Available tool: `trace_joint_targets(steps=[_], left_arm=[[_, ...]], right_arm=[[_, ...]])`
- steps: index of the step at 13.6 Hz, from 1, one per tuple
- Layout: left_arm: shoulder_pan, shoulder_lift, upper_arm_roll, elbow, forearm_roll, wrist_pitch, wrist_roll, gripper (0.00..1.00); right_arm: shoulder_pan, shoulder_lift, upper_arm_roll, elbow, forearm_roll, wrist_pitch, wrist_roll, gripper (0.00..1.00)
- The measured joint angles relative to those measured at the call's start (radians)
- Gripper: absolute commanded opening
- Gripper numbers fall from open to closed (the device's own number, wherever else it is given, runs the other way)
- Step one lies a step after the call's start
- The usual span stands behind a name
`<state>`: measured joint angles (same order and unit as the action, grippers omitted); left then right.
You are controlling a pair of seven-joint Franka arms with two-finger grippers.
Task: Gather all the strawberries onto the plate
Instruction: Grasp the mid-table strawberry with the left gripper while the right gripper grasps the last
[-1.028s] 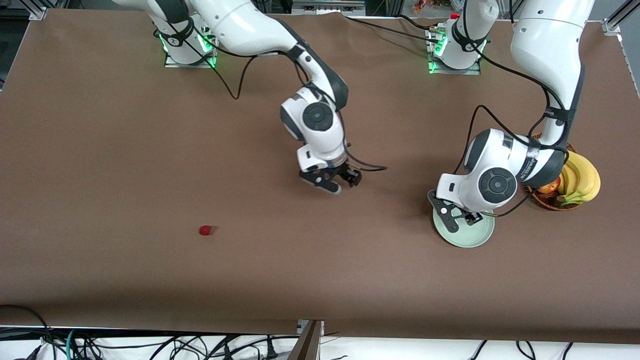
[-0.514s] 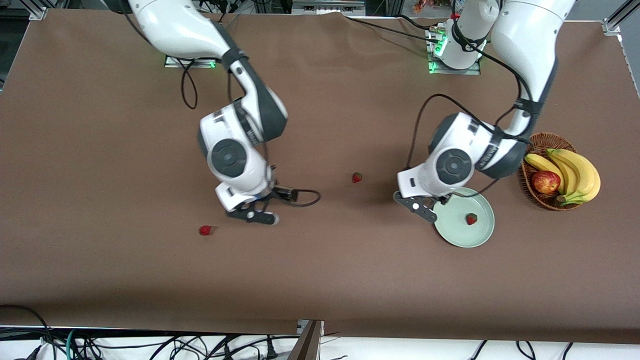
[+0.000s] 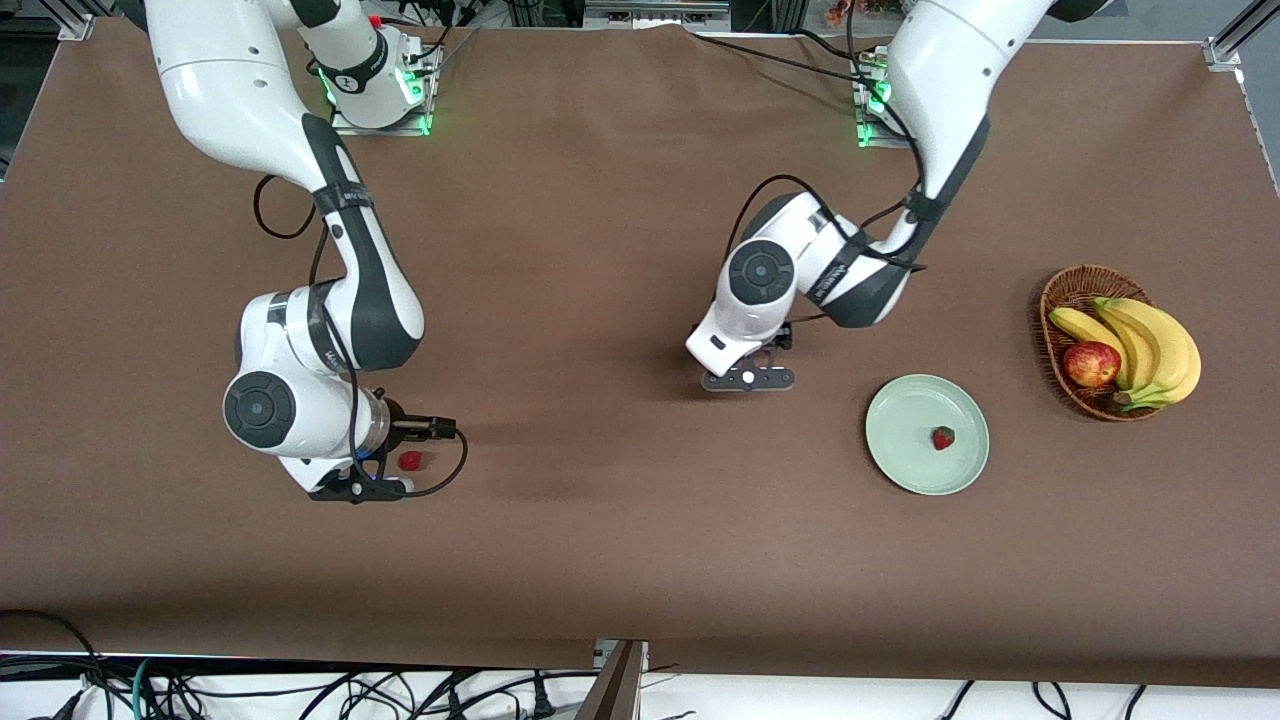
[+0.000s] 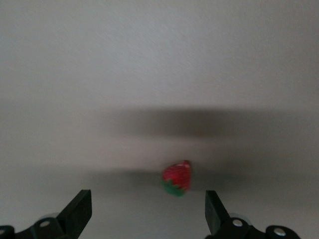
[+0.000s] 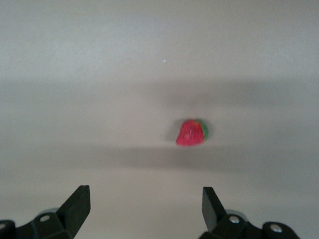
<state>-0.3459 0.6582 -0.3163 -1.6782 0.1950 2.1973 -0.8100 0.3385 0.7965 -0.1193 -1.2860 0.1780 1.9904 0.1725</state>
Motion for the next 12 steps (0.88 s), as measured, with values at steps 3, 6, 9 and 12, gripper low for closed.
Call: trace_joint_targets(steps=[3,6,9,12], left_arm=[[-0.01,0.039,0.002,0.0,0.039,0.053,-0.054,1.0],[-0.01,0.06,0.003,0.0,0.042,0.091,-0.065,0.8],[-0.013,0.068,0.003,0.0,0.042,0.097,-0.067,0.76],[-0.017,0.073,0.003,0.0,0.043,0.097,-0.074,0.55]], right_arm=[[0.004,0.079,0.005,-0.008,-0.017,0.143,-0.013,0.99],[-0.005,0.108,0.004,-0.008,-0.049,0.183,-0.062,0.98],[-0.03,0.108,0.001,-0.007,-0.051,0.183,-0.117,0.91],[-0.041,0.11,0.001,-0.012,-0.051,0.184,-0.136,0.74]])
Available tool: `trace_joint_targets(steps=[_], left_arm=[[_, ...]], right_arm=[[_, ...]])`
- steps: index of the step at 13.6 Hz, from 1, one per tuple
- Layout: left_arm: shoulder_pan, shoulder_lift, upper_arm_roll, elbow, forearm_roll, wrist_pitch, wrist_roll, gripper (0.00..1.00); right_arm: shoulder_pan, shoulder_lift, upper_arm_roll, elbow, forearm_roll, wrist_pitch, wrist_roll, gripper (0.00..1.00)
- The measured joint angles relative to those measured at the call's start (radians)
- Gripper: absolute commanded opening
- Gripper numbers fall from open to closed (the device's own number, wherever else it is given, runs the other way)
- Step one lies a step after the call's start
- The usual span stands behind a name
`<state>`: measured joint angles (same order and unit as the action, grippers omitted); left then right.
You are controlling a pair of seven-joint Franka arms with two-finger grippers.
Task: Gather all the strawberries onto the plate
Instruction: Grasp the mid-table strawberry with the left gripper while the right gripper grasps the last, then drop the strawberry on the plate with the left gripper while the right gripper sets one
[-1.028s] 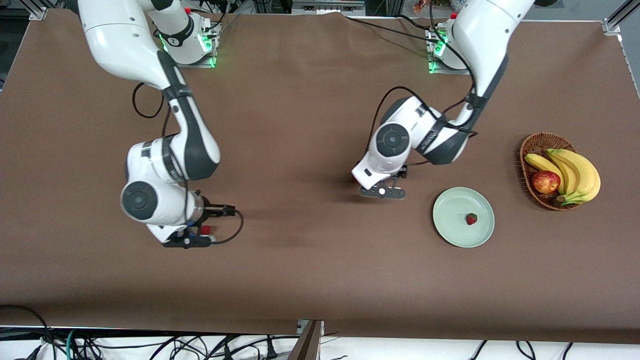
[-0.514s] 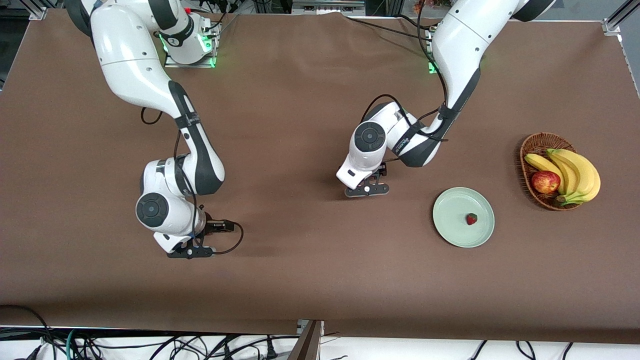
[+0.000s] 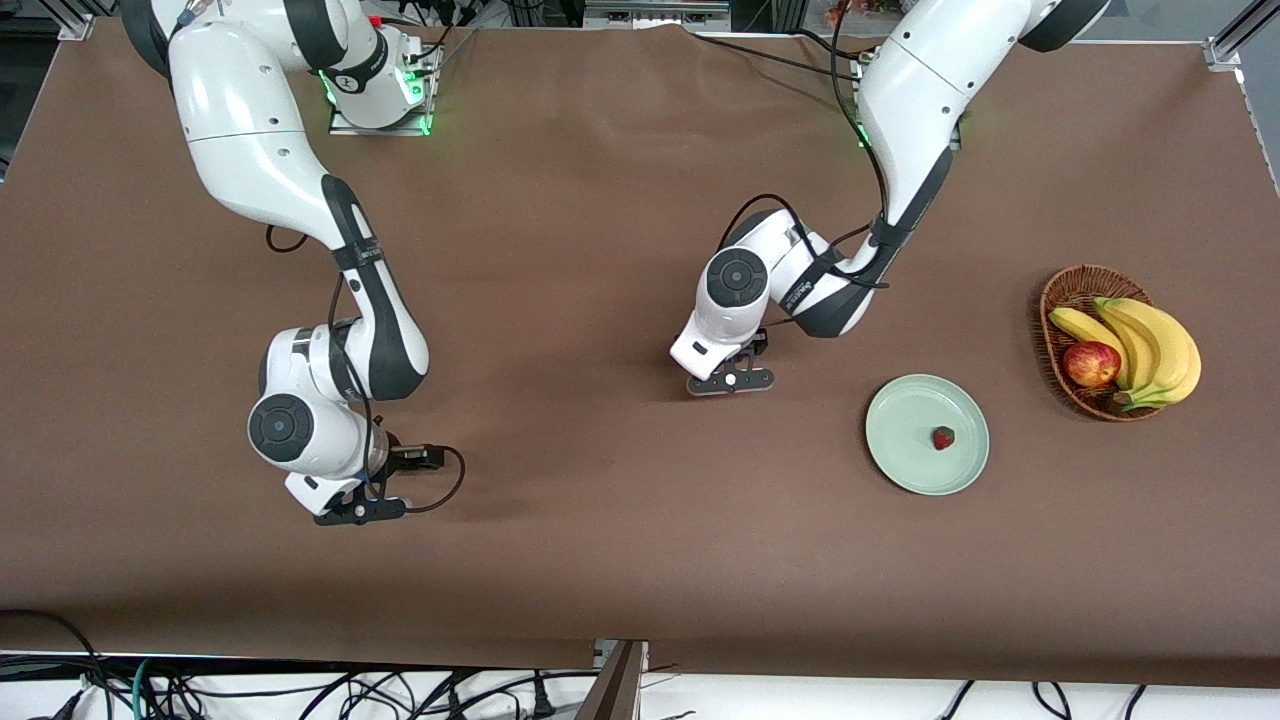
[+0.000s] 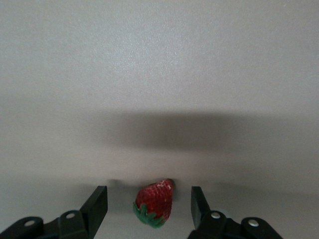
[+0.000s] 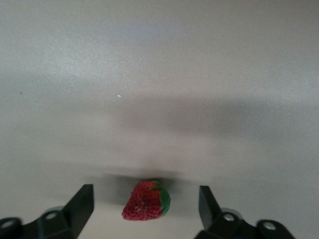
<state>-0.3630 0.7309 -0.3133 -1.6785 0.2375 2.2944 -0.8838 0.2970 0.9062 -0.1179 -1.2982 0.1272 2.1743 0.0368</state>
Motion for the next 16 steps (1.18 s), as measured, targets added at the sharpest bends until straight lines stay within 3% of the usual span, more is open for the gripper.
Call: trace_joint_targets(steps=[1,4,7,12,16], left_arm=[[-0.001,0.0,0.0,0.0,0.0,0.0,-0.002,0.5],[-0.007,0.005,0.0,0.0,0.0,0.0,-0.003,0.2],[-0.01,0.006,0.0,0.001,0.0,0.0,-0.005,0.11],[-0.001,-0.012,0.009,0.019,0.005,-0.09,0.031,0.1],[0.083,-0.101,0.014,0.04,0.009,-0.275,0.294,0.1]], right_arm=[[0.0,0.001,0.001,-0.005,0.0,0.002,0.0,0.64],[0.003,0.002,0.003,-0.013,0.0,0.005,-0.003,0.35],[0.003,0.002,0.003,-0.013,0.0,0.007,-0.004,0.13],[0.01,0.001,0.013,-0.012,0.001,0.005,0.016,0.09],[0.065,-0.004,0.025,-0.009,0.002,-0.016,0.153,0.09]])
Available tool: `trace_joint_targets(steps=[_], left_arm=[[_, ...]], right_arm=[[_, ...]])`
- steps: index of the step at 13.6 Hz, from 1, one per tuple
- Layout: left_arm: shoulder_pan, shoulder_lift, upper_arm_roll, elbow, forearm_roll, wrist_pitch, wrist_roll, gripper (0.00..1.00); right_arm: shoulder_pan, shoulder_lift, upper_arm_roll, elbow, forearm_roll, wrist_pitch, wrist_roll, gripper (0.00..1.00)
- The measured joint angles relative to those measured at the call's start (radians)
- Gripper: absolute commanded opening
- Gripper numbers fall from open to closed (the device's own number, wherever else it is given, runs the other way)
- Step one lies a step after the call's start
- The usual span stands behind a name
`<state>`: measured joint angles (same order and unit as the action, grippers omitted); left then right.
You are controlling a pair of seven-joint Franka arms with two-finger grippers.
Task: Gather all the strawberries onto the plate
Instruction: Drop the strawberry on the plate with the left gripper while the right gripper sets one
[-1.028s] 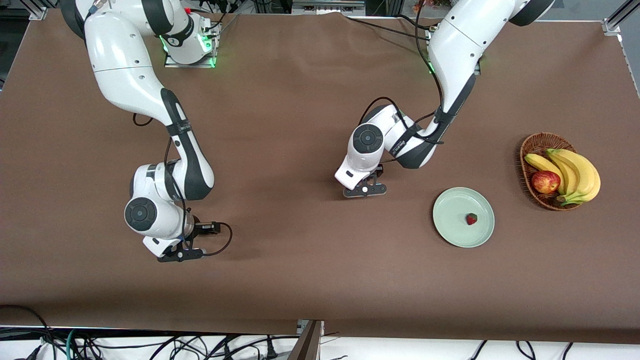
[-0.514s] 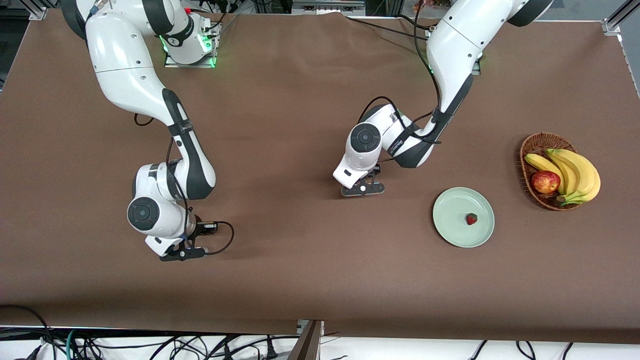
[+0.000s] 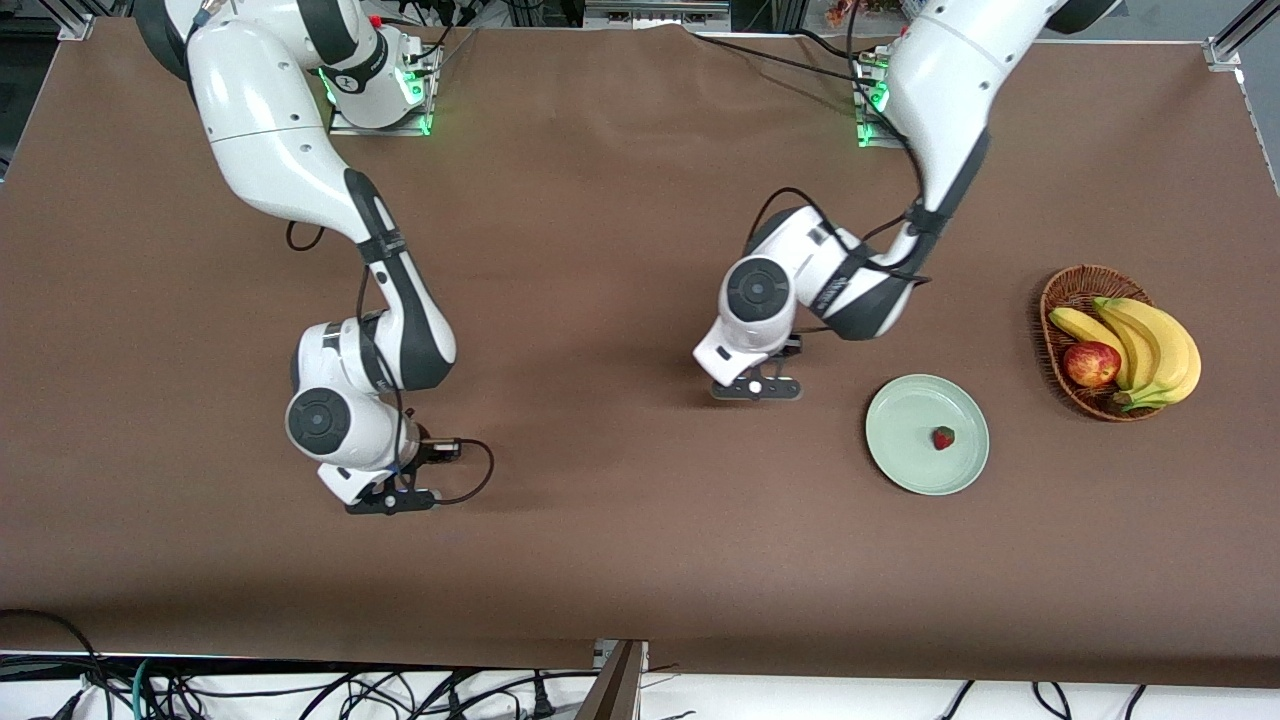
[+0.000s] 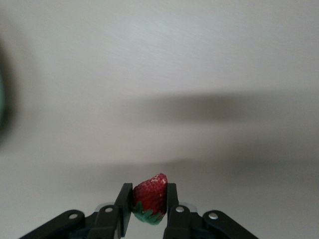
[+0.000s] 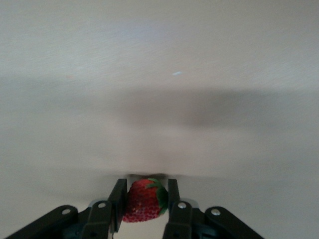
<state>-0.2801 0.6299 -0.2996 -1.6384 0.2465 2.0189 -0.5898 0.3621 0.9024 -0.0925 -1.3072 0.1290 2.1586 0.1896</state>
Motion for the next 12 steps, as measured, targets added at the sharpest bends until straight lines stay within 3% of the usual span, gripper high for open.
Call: trace_joint_targets(steps=[6,8,12], left_arm=[[0.177,-0.066,0.004,-0.004,0.001,-0.154,0.53,0.1],[0.231,-0.066,0.006,-0.007,0.001,-0.153,0.702,0.12],[0.34,-0.046,0.009,-0.016,0.001,-0.029,1.08,0.15]], right_arm=[[0.137,-0.007,0.06,0.06,0.027,-0.031,0.386,0.1],[0.185,-0.007,0.093,0.069,0.032,0.02,0.522,0.1],[0.31,0.017,0.138,0.069,0.034,0.2,0.834,0.26]])
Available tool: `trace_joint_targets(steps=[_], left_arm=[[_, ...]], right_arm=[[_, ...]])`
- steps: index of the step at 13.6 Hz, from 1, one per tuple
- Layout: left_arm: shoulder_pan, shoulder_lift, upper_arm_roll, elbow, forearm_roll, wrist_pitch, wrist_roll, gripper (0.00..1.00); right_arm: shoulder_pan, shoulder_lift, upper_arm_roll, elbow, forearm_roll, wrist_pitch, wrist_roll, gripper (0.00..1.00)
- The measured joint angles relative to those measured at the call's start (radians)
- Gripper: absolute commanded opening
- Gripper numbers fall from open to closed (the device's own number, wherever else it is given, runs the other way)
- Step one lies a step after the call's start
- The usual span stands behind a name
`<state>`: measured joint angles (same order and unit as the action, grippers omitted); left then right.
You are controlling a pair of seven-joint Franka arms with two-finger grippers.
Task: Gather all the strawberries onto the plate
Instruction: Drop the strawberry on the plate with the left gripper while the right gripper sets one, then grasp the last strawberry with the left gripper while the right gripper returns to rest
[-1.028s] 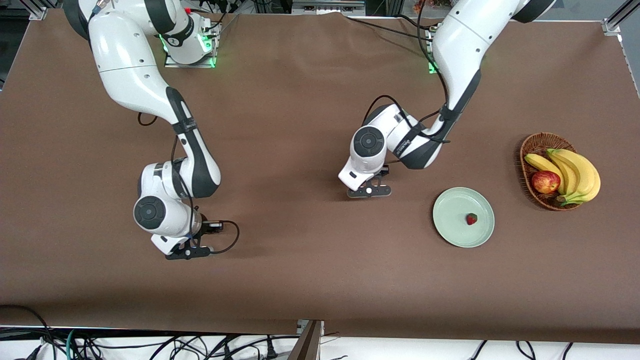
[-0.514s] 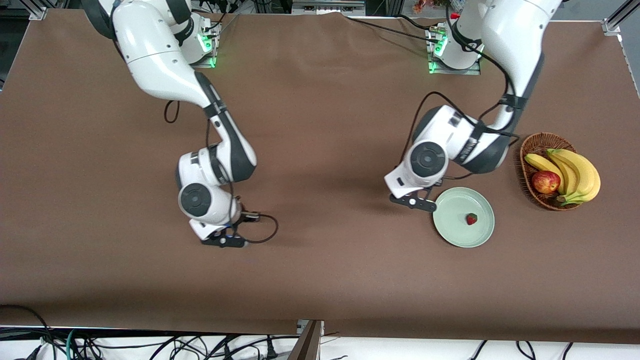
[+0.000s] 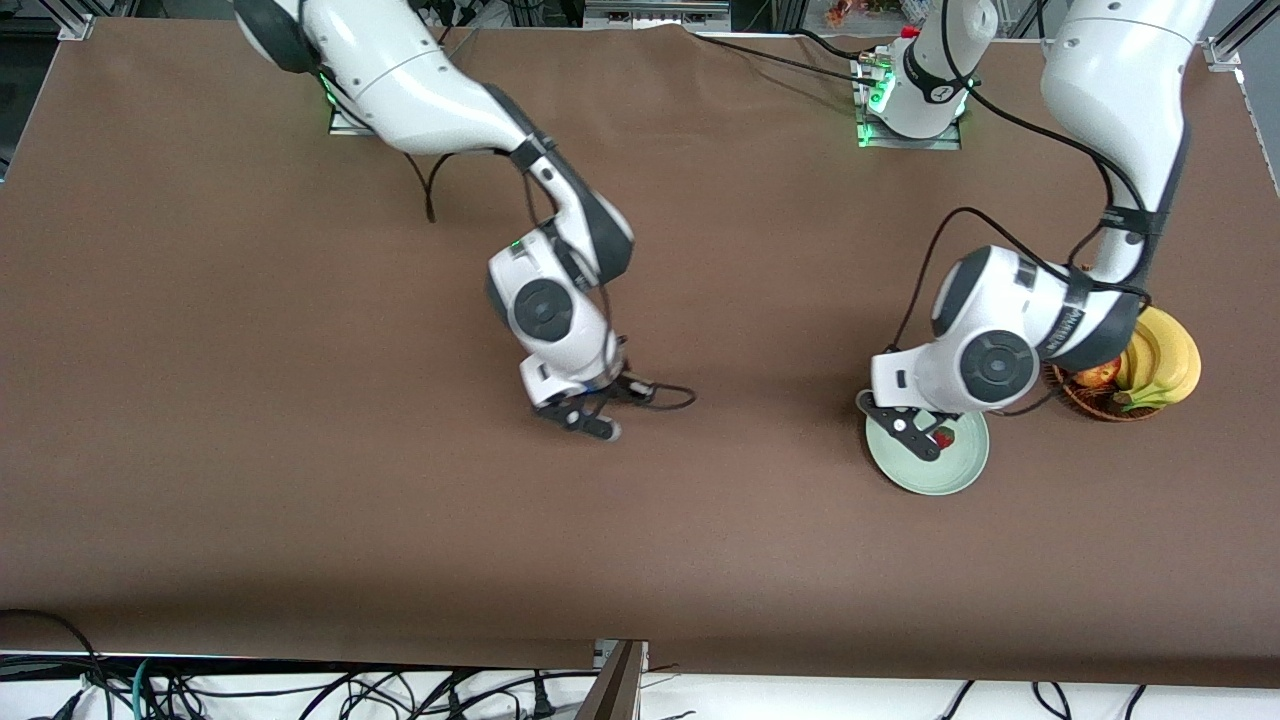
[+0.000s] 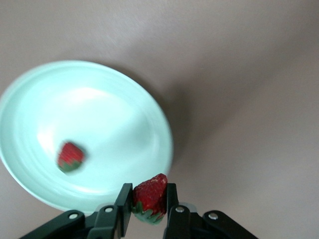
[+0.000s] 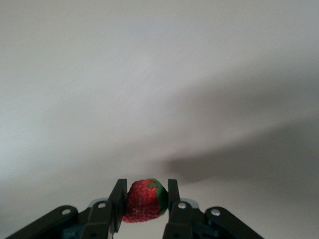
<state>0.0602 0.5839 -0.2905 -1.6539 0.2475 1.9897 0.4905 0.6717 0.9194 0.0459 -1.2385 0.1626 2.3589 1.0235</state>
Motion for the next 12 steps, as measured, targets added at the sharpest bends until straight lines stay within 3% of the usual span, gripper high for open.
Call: trace_joint_targets(steps=[1,3,6,8,12], left_arm=[[0.025,0.013,0.0,-0.001,0.0,0.038,0.078,0.2],[0.061,0.041,-0.001,-0.003,0.0,0.083,0.168,1.0],[0.067,0.056,-0.012,-0.003,0.0,0.092,0.189,1.0],[0.065,0.056,-0.019,-0.003,0.0,0.092,0.189,1.0],[0.066,0.055,-0.056,-0.003,-0.031,0.083,0.166,1.0]], right_arm=[[0.032,0.011,0.001,0.0,0.0,0.047,0.068,0.28],[0.085,0.033,0.002,0.003,0.0,0.105,0.158,0.42],[0.113,0.057,0.001,0.009,0.0,0.159,0.225,1.0],[0.103,0.056,-0.009,0.021,0.0,0.153,0.227,1.0],[0.026,-0.01,-0.027,0.065,-0.002,-0.035,0.157,1.0]])
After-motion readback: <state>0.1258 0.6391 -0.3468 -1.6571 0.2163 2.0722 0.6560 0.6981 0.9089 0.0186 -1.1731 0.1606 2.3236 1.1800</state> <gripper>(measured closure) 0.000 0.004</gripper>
